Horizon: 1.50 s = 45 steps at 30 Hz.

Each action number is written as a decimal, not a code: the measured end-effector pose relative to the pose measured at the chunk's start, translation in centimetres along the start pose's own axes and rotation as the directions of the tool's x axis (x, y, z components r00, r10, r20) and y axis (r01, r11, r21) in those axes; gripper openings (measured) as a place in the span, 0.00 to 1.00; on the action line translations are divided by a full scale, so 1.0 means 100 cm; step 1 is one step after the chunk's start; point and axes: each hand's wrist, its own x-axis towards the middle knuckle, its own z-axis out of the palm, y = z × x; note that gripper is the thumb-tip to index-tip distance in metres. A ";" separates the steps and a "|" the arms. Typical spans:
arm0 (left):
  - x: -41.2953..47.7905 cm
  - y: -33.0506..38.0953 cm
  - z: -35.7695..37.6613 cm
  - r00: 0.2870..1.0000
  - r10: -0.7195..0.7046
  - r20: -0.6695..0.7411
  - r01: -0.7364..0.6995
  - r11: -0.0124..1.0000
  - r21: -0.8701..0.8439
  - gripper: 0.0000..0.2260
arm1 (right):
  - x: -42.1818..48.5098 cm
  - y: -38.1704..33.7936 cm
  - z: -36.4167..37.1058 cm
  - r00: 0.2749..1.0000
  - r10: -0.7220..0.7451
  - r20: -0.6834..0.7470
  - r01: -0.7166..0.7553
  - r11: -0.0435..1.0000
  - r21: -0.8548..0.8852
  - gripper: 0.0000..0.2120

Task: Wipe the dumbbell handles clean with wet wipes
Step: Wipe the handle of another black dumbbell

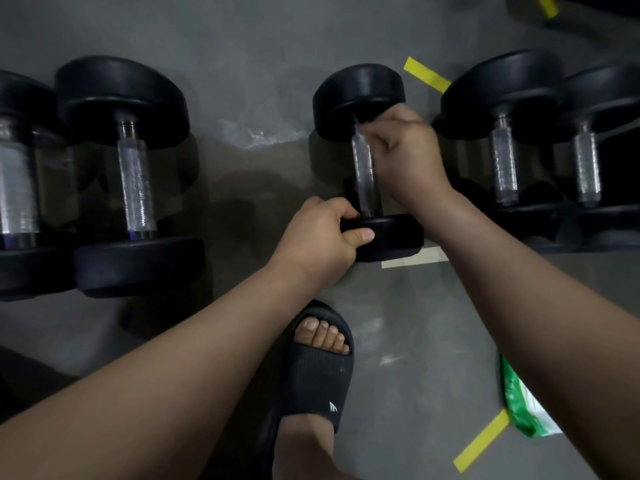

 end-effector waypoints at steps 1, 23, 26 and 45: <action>0.000 0.002 0.001 1.000 0.003 0.005 -0.003 1.000 -0.001 0.15 | -0.004 0.000 0.000 0.999 -0.036 0.035 0.036 0.999 0.005 0.09; 0.007 0.008 0.007 0.999 0.031 -0.012 -0.032 0.999 -0.042 0.14 | 0.000 0.009 -0.013 0.992 -0.114 0.059 0.118 0.991 -0.067 0.09; 0.005 0.005 0.006 0.999 0.045 -0.006 -0.045 0.999 -0.023 0.15 | -0.008 0.016 -0.026 0.968 -0.164 0.190 0.168 0.986 -0.006 0.08; 0.004 -0.002 0.011 0.998 0.011 -0.063 -0.016 0.997 -0.070 0.15 | -0.001 0.014 -0.050 0.875 -0.091 0.476 0.095 0.995 0.016 0.08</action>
